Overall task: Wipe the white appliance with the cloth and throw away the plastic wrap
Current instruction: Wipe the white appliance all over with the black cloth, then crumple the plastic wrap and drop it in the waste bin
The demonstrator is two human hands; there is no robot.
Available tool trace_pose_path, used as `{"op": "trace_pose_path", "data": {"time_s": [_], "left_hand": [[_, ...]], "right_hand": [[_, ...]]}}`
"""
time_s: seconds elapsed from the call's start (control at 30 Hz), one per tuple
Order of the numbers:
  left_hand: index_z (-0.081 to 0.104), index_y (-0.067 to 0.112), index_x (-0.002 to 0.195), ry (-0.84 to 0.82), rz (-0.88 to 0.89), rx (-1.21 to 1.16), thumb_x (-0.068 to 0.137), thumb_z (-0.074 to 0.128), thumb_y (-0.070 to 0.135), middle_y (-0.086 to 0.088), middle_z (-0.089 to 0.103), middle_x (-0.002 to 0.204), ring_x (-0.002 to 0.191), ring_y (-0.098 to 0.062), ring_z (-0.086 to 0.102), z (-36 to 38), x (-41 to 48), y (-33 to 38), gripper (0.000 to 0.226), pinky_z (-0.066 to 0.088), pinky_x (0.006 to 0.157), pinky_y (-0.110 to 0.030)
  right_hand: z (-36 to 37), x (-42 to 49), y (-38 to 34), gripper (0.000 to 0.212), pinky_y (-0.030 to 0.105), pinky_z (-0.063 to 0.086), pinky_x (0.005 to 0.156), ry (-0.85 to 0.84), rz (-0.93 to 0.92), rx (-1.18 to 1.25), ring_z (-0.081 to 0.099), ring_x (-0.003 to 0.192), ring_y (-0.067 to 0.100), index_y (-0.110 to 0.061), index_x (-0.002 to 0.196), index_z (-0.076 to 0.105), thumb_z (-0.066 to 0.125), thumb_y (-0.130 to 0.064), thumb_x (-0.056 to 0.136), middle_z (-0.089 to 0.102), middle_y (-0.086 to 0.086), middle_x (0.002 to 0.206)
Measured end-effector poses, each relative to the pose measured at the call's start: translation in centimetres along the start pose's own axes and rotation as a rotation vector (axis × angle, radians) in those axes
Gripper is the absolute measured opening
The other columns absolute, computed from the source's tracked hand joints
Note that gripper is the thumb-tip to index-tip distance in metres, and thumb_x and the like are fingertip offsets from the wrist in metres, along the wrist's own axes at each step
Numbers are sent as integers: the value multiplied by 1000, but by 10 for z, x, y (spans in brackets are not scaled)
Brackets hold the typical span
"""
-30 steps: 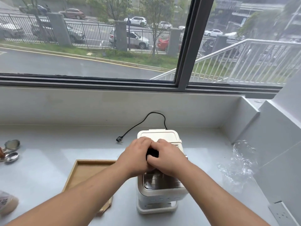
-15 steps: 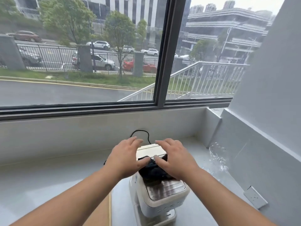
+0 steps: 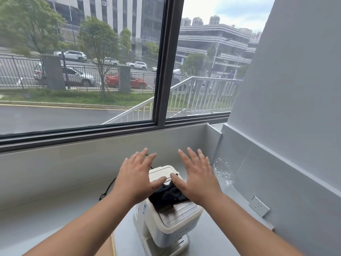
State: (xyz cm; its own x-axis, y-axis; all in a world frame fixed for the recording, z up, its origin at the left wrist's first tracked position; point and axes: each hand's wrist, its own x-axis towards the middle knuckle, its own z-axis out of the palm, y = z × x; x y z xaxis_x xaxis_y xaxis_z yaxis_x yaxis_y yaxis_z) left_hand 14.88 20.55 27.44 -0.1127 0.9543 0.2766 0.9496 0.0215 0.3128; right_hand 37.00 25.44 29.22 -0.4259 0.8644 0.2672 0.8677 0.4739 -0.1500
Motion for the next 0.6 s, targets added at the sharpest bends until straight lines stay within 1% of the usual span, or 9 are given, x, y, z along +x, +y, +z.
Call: {"op": "trace_pose_path", "data": {"time_s": [0.17, 0.3, 0.43, 0.6], "left_hand": [[28, 40, 161, 4, 31, -27, 81, 43, 86, 4, 17, 174, 160, -22, 17, 9, 3, 13, 94, 16, 130, -48], [26, 41, 161, 1, 48, -35, 80, 42, 87, 4, 17, 174, 160, -21, 15, 17, 11, 29, 94, 16, 130, -48], [24, 42, 161, -12, 48, -28, 80, 38, 88, 6, 15, 175, 160, -20, 13, 26, 21, 44, 94, 15, 130, -48], [26, 41, 161, -17, 51, -15, 82, 43, 85, 4, 15, 175, 160, -21, 14, 38, 38, 68, 93, 15, 130, -47]], "right_hand": [[-3, -10, 11, 85, 50, 0, 130, 1, 40, -20, -10, 160, 25, -45, 163, 4, 26, -81, 89, 5, -5, 175], [-4, -10, 28, 84, 50, -2, 129, 19, 56, -26, -10, 160, 25, -45, 163, 5, 27, -80, 91, 5, -4, 175], [0, -6, 49, 86, 50, -2, 129, 35, 63, -14, -9, 160, 26, -44, 163, 5, 25, -82, 89, 6, -3, 175], [6, 1, 84, 85, 49, -5, 128, 28, 80, 5, -10, 160, 26, -44, 163, 4, 27, -80, 89, 5, -3, 175]]}}
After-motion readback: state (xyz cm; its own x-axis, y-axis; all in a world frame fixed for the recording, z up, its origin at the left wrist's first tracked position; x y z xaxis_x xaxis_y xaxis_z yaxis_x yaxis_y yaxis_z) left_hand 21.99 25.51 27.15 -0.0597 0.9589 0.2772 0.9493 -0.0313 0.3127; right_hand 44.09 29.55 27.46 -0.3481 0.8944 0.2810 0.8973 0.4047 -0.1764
